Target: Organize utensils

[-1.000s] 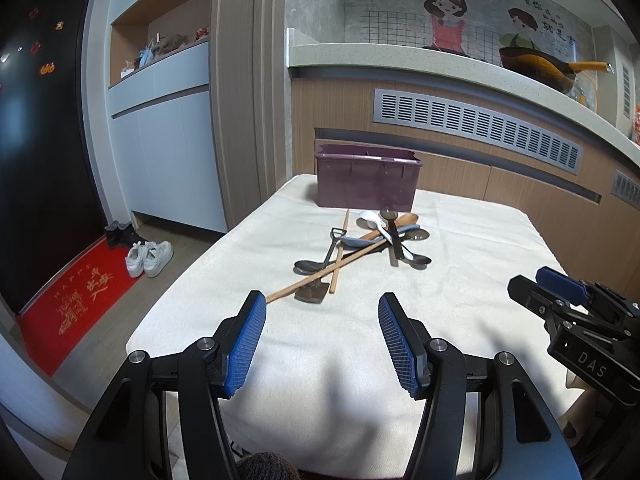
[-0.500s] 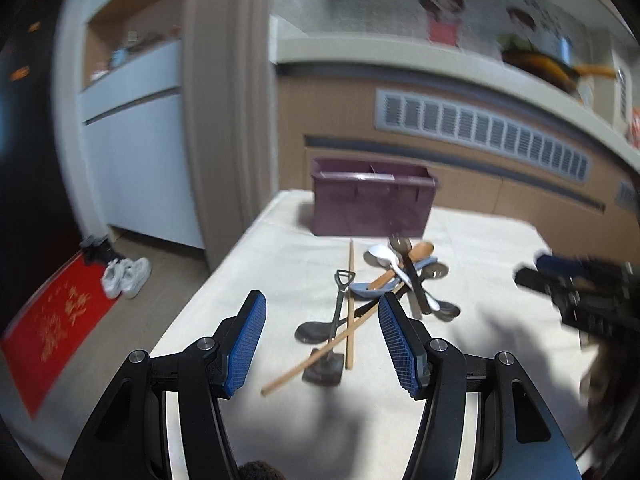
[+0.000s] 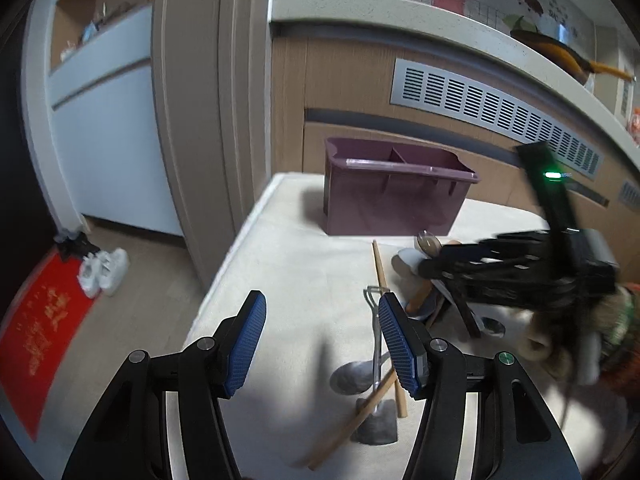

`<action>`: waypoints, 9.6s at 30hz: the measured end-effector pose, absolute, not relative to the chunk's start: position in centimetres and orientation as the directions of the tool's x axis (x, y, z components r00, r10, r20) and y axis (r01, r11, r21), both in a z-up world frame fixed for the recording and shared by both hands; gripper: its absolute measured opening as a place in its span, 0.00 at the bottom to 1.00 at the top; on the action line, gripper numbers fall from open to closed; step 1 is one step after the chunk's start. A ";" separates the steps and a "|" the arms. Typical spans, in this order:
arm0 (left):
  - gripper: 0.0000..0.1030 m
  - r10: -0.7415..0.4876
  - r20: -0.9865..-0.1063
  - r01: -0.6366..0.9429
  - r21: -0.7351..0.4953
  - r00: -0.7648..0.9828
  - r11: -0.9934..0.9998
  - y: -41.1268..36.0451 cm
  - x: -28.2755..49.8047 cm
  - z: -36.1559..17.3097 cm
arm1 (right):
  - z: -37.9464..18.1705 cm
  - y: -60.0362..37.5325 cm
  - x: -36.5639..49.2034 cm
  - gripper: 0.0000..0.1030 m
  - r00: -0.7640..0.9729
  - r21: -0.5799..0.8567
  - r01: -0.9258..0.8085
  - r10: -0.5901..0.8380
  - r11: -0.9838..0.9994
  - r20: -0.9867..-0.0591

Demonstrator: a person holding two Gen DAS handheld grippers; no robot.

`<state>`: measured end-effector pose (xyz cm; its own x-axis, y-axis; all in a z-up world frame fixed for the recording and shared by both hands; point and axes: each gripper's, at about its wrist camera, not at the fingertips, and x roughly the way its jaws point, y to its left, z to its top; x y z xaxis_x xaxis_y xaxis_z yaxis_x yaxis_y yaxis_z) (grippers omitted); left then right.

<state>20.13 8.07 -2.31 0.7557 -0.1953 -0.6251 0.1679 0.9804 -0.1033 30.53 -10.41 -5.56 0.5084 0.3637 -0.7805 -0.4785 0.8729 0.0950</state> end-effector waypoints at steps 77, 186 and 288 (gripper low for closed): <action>0.05 -0.405 -0.493 0.291 -0.295 0.770 0.910 1.4 22.4 5.4 | 1.9 -19.4 21.8 0.28 0.713 0.151 -0.387 0.399 0.910 -0.577; 0.50 -0.411 -0.787 0.063 -0.433 0.460 0.899 0.3 28.5 -6.7 | -7.8 -17.8 25.8 0.27 0.384 0.202 -0.472 0.406 0.858 -0.829; 0.22 -0.270 -0.505 0.173 -0.232 0.820 0.957 12.3 26.0 3.5 | -6.2 -17.1 32.3 0.24 0.508 0.250 -0.140 0.287 0.958 -0.812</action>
<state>26.02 12.28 3.53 0.8196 -0.2705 -0.5051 0.1728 0.9572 -0.2322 32.30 -17.06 -6.16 0.5080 0.2867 -0.8122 -0.1404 0.9579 0.2503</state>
